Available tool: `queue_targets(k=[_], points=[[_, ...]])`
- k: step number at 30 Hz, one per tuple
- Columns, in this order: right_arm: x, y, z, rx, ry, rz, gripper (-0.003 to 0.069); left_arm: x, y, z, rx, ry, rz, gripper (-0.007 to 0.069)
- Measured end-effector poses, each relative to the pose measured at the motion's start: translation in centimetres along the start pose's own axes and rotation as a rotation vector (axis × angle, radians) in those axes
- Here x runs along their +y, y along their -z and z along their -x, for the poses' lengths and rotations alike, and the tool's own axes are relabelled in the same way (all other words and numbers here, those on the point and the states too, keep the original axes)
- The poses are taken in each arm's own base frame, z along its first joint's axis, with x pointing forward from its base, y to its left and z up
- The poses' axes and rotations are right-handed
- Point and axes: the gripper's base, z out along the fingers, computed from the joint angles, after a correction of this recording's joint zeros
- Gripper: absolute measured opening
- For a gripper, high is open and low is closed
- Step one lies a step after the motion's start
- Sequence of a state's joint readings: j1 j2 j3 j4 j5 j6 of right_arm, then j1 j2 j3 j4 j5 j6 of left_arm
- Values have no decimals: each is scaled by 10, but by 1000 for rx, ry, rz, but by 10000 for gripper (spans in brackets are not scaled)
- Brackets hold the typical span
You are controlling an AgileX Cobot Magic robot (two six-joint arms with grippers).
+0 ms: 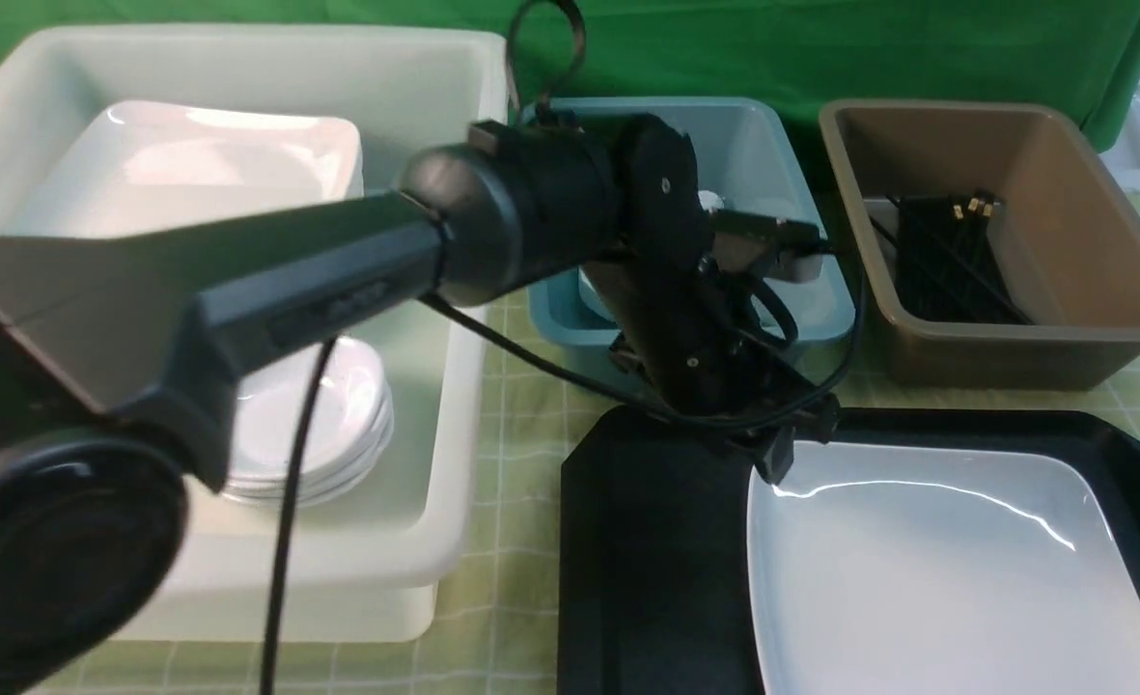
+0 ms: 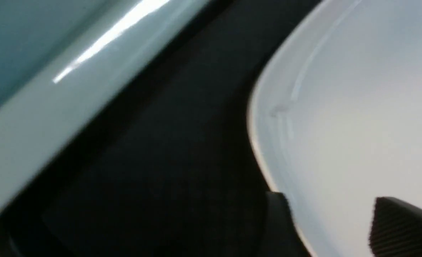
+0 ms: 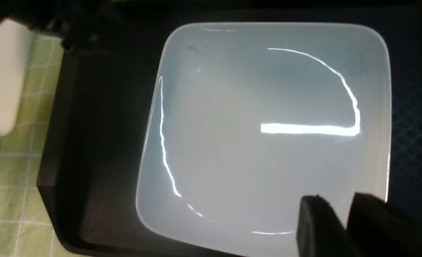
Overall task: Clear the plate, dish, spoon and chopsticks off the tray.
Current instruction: Use the left arm to grab a plate from the dinner plate
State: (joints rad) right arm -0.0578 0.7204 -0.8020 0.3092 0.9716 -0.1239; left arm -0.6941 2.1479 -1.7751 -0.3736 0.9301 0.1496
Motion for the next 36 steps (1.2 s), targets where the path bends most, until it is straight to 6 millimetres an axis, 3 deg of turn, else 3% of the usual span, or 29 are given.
queue_targets(k=[2, 5, 11, 15, 23, 26, 32, 36], points=[[0, 1, 0, -3, 2, 1, 153, 6, -16, 2, -2, 4, 12, 452], [0, 1, 0, -3, 2, 1, 153, 12, -32, 2, -11, 14, 21, 517], [0, 1, 1, -18, 2, -1, 153, 11, -53, 1, -24, 6, 31, 525], [0, 1, 2, -31, 8, -2, 153, 5, -61, 2, -45, -13, 32, 484], [0, 1, 3, -41, 44, -4, 153, -8, -72, 4, -81, 4, 3, 210], [0, 1, 3, -41, 50, -4, 153, -12, -73, 3, -78, 24, -17, 204], [0, 1, 3, -40, 53, -4, 153, -19, -57, 4, -65, 29, -43, 174], [0, 1, 4, -47, 53, -5, 153, -39, -3, 14, -150, -28, -65, 80]])
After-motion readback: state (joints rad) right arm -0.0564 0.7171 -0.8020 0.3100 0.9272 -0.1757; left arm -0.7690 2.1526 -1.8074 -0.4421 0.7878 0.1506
